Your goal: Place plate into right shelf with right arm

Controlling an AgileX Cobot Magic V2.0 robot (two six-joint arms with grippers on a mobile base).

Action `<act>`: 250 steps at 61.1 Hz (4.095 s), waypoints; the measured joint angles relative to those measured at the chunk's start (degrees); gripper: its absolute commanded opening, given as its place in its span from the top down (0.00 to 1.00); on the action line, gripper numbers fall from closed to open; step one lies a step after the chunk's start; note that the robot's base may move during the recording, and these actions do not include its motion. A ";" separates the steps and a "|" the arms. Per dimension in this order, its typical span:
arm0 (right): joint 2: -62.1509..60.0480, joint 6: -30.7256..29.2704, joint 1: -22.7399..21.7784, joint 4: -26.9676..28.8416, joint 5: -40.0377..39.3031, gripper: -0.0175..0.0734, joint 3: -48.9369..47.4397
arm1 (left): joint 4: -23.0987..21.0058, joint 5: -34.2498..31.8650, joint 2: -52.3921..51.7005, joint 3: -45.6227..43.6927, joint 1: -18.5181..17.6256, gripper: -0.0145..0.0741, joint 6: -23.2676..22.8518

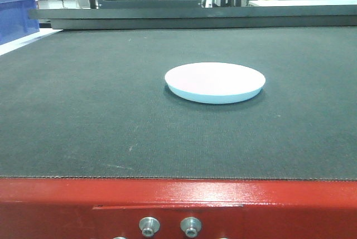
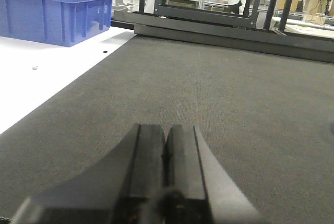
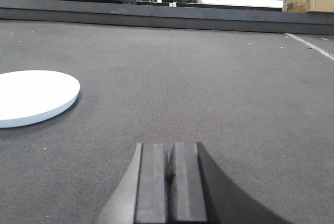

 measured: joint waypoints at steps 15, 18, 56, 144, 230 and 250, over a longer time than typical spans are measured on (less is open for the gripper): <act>0.00 0.00 0.00 0.00 0.00 0.75 0.00 | 0.00 0.00 0.00 0.00 0.00 0.89 0.00; 0.00 0.00 0.00 0.00 0.00 0.75 0.00 | 0.00 0.00 0.00 0.00 0.00 0.89 0.00; 0.00 0.24 0.00 0.00 0.16 0.75 -1.53 | 0.00 0.00 0.00 0.00 0.00 0.89 0.00; 94.04 6.12 17.08 0.00 35.86 0.24 -80.52 | 0.00 0.00 0.00 0.00 0.00 0.89 0.00; 117.88 8.29 18.71 -5.93 24.26 0.75 -89.27 | 0.00 0.00 0.00 0.00 0.00 0.89 0.00; 108.25 8.95 18.71 -4.34 29.18 0.75 -88.38 | 0.00 0.00 0.00 0.00 0.00 0.89 0.00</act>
